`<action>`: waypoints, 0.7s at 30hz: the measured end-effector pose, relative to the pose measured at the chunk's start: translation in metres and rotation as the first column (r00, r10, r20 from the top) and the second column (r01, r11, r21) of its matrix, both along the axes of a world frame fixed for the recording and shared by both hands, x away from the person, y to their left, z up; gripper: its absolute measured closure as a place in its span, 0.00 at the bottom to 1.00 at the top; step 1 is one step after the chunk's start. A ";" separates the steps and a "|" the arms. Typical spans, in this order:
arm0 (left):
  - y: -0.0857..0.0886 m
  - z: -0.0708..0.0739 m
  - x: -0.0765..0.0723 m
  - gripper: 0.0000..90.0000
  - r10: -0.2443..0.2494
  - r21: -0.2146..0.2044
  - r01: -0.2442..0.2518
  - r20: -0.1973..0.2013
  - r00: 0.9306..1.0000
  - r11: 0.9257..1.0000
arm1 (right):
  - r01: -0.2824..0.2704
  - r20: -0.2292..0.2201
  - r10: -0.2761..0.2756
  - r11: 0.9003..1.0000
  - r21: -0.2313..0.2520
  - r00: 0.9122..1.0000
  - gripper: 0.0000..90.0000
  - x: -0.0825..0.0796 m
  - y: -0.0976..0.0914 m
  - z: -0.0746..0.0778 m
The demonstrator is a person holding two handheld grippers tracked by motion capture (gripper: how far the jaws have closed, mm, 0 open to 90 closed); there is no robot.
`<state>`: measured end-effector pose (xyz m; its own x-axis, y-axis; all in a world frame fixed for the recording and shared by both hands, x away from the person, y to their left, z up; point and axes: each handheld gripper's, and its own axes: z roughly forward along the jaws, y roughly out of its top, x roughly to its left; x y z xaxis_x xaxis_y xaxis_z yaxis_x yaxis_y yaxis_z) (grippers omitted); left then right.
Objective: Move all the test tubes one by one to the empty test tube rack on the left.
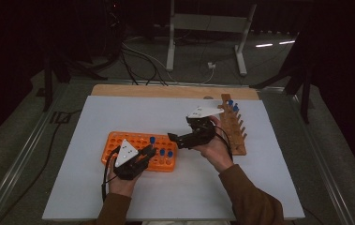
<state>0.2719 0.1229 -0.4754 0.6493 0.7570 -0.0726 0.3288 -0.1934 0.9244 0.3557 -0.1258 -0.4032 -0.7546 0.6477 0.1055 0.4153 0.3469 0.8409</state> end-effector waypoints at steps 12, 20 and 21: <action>-0.003 -0.014 0.002 0.87 -0.031 0.098 0.040 -0.092 0.995 0.994 | 0.035 0.000 -0.035 0.999 0.001 0.999 0.06 -0.002 -0.029 -0.005; -0.007 -0.020 0.003 0.87 -0.037 0.149 0.054 -0.119 0.992 0.987 | 0.064 0.006 -0.064 0.998 -0.011 0.998 0.07 -0.002 -0.040 -0.009; -0.007 -0.020 0.003 0.87 -0.037 0.149 0.054 -0.119 0.992 0.987 | 0.066 0.007 -0.066 0.998 -0.014 0.998 0.07 -0.002 -0.041 -0.009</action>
<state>0.2749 0.1161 -0.4950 0.6772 0.7349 -0.0359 0.4198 -0.3458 0.8392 0.3535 -0.1668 -0.4125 -0.7106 0.6976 0.0912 0.4324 0.3308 0.8388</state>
